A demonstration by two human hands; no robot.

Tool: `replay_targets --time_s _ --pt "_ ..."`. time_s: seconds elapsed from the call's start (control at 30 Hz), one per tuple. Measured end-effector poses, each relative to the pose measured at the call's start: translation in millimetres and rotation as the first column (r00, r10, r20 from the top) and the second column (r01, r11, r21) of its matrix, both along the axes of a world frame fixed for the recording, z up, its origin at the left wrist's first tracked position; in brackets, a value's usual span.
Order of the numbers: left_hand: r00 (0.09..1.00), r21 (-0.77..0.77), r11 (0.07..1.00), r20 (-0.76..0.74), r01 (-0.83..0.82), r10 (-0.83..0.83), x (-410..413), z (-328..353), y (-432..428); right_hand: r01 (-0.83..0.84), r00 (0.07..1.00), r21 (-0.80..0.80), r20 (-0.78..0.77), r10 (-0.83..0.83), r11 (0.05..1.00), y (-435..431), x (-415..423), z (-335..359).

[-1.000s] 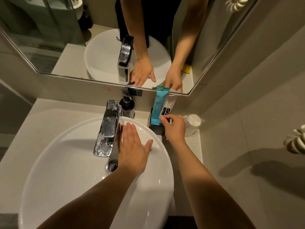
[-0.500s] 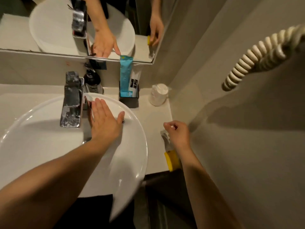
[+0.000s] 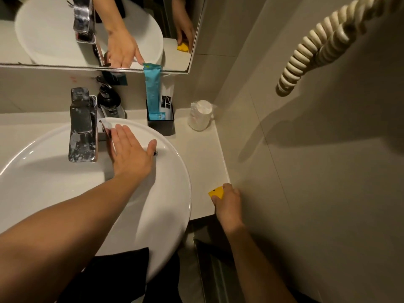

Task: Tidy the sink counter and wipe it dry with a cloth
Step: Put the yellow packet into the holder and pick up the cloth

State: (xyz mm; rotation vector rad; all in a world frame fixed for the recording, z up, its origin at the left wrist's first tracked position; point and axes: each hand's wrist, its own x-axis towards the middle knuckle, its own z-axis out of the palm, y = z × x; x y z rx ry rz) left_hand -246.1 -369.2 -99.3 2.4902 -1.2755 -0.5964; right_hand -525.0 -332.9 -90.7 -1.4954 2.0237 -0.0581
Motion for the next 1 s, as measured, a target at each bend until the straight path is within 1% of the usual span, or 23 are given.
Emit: replay_targets --time_s 0.07,0.23,0.37,0.47,0.57,0.67,0.73,0.93,1.0 --pt "1.0 0.0 1.0 -0.002 -0.001 0.001 0.2 -0.5 -0.1 0.018 1.0 0.016 0.024 -0.018 1.0 -3.4 3.8 -3.9" --pt "1.0 -0.001 1.0 0.016 -0.005 0.005 -0.3 -3.4 -1.0 -0.009 0.997 0.012 0.08 0.008 1.0 -15.0 4.4 -13.3" --pt "1.0 0.0 1.0 0.017 -0.011 0.011 -0.4 -3.1 -1.6 0.041 0.992 0.022 0.122 -0.043 0.999 -26.1 2.6 -15.7" --pt "1.0 -0.008 1.0 0.016 -0.015 0.015 0.4 -2.9 -2.5 0.114 0.963 0.007 0.244 -0.112 0.993 -36.5 5.3 -3.4" --pt "1.0 -0.009 1.0 0.017 -0.015 0.015 0.5 -3.3 -3.1 0.175 0.913 -0.078 0.386 -0.132 0.981 -54.3 17.5 18.9" --pt "1.0 -0.008 1.0 0.024 -0.019 0.02 1.3 -3.3 -4.4 0.162 0.856 -0.179 0.514 -0.048 0.97 -82.8 40.1 42.7" --pt "0.999 -0.006 1.0 0.03 -0.023 0.024 1.6 -2.8 -4.9 0.145 0.826 -0.244 0.563 0.018 0.959 -104.0 57.8 58.9" --pt "0.998 -0.037 0.999 0.054 -0.029 0.031 -1.7 0.5 -2.6 0.072 0.743 -0.389 0.635 0.211 0.918 -159.9 114.8 98.1" --pt "0.997 -0.04 0.999 0.063 -0.032 0.035 -2.5 2.0 -1.6 0.024 0.744 -0.414 0.615 0.26 0.91 -174.2 134.8 100.7"
